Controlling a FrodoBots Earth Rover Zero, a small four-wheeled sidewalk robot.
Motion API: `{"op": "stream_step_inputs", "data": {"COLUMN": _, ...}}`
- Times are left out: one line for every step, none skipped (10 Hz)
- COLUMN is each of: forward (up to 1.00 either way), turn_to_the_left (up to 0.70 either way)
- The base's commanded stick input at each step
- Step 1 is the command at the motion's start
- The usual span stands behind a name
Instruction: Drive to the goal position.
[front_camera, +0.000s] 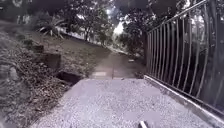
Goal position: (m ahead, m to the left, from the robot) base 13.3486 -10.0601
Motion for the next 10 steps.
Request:
{"op": "stream_step_inputs", "data": {"forward": 0.82, "turn_to_the_left": 0.00}}
{"op": "stream_step_inputs", "data": {"forward": 0.70, "turn_to_the_left": -0.07}}
{"op": "stream_step_inputs", "data": {"forward": 0.70, "turn_to_the_left": -0.32}}
{"op": "stream_step_inputs", "data": {"forward": 0.70, "turn_to_the_left": -0.26}}
{"op": "stream_step_inputs", "data": {"forward": 0.70, "turn_to_the_left": 0.00}}
{"op": "stream_step_inputs", "data": {"forward": 0.70, "turn_to_the_left": 0.00}}
{"op": "stream_step_inputs", "data": {"forward": 0.70, "turn_to_the_left": 0.00}}
{"op": "stream_step_inputs", "data": {"forward": 0.70, "turn_to_the_left": 0.00}}
{"op": "stream_step_inputs", "data": {"forward": 0.70, "turn_to_the_left": 0.00}}
{"op": "stream_step_inputs", "data": {"forward": 0.70, "turn_to_the_left": 0.00}}
